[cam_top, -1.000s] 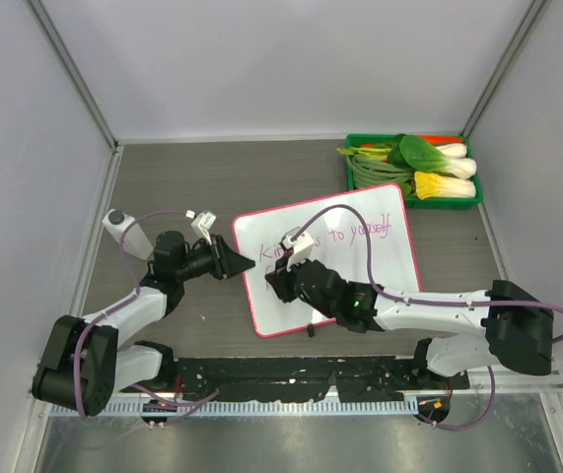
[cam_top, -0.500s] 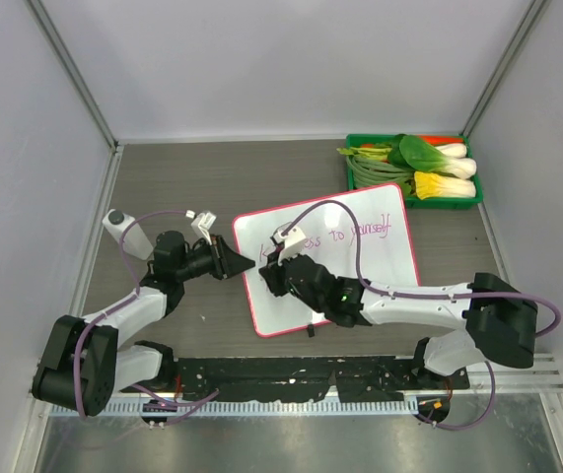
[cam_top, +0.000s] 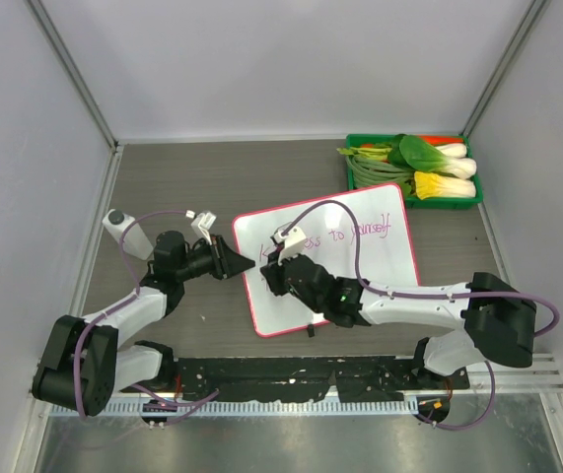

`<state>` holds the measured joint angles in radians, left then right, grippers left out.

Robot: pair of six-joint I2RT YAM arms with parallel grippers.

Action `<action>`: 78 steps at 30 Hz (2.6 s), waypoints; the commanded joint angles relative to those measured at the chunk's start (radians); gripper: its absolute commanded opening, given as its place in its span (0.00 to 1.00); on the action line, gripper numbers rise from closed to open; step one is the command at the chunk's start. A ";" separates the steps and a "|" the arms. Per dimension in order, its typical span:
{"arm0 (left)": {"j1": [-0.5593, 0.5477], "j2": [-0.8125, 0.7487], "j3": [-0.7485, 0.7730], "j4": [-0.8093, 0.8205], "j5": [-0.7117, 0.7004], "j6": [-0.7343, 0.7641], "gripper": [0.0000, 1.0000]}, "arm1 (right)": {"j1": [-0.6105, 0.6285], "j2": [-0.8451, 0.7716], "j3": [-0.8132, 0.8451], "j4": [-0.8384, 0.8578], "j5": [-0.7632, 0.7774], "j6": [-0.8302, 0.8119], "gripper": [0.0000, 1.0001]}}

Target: Write a sentence on the whiteboard

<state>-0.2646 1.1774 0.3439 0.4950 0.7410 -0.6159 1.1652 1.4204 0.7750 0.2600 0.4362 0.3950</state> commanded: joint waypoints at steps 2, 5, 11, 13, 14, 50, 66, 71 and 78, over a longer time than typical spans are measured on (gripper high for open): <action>-0.022 0.010 0.004 -0.055 -0.019 0.074 0.00 | -0.024 -0.028 0.018 -0.033 0.088 -0.022 0.02; -0.021 0.013 0.007 -0.056 -0.015 0.074 0.00 | -0.022 -0.031 0.018 -0.031 0.101 -0.033 0.01; -0.021 0.010 0.007 -0.055 -0.019 0.074 0.00 | -0.024 -0.029 0.027 -0.064 0.128 -0.036 0.01; -0.022 0.010 0.006 -0.055 -0.019 0.076 0.00 | -0.025 -0.029 0.024 -0.065 0.131 -0.033 0.02; -0.021 0.010 0.004 -0.055 -0.019 0.074 0.00 | -0.027 -0.031 0.024 -0.070 0.133 -0.035 0.01; -0.021 0.014 0.007 -0.052 -0.022 0.074 0.00 | -0.030 -0.055 -0.009 -0.001 0.088 -0.031 0.01; -0.021 0.014 0.007 -0.052 -0.022 0.074 0.00 | -0.030 -0.093 -0.080 -0.033 0.056 0.013 0.01; -0.021 0.019 0.009 -0.052 -0.020 0.074 0.00 | -0.030 -0.104 -0.105 -0.024 0.044 0.028 0.01; -0.021 0.018 0.007 -0.052 -0.022 0.073 0.00 | -0.030 -0.139 -0.086 -0.018 0.041 0.022 0.01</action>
<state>-0.2649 1.1778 0.3439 0.4938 0.7372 -0.6163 1.1370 1.3216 0.6876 0.2554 0.4629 0.4179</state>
